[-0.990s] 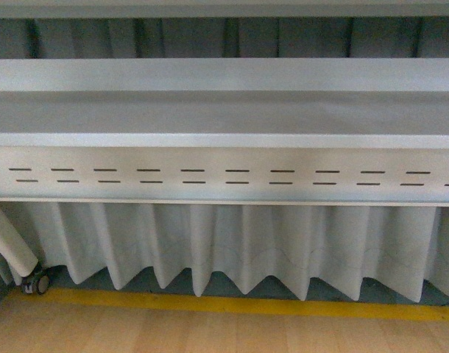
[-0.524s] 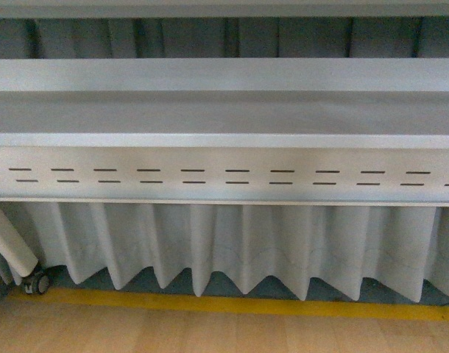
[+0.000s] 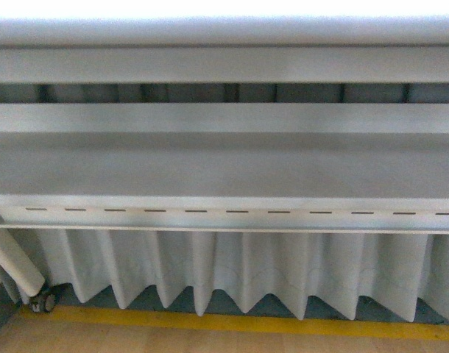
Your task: Wind up and store yellow beetle toy
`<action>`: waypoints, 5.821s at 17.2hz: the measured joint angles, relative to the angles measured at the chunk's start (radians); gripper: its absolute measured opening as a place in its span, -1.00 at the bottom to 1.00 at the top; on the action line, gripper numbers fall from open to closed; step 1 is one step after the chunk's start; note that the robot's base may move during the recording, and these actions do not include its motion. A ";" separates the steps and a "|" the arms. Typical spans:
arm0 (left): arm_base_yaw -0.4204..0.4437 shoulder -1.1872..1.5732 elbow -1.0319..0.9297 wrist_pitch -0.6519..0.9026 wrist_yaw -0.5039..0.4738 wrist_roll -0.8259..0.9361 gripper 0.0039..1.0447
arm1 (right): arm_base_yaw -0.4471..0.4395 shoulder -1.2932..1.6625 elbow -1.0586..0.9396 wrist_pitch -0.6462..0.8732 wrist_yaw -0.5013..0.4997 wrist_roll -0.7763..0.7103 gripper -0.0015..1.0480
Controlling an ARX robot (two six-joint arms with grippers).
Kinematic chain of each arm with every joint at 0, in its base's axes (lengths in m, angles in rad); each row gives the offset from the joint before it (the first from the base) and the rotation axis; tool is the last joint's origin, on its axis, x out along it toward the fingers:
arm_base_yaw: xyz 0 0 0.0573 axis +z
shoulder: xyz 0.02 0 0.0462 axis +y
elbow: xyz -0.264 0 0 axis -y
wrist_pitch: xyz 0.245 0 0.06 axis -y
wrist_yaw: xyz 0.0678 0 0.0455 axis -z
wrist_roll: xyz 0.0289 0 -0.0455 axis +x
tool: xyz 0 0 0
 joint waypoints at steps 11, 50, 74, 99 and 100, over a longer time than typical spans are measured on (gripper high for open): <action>0.000 0.000 0.000 -0.001 0.000 0.001 0.88 | 0.000 0.000 0.000 0.001 0.000 0.003 0.87; 0.000 0.000 0.000 0.000 0.000 0.010 0.88 | 0.000 0.000 0.000 0.001 0.000 0.003 0.87; 0.000 0.000 0.000 0.000 0.000 0.010 0.88 | 0.000 0.000 0.000 0.000 0.000 0.003 0.87; 0.001 0.000 0.000 0.000 0.000 0.010 0.88 | -0.024 1.999 1.262 -0.309 -0.875 -1.140 0.87; 0.001 0.000 0.000 0.000 0.000 0.010 0.88 | -0.017 2.026 1.268 -0.445 -0.865 -1.284 0.87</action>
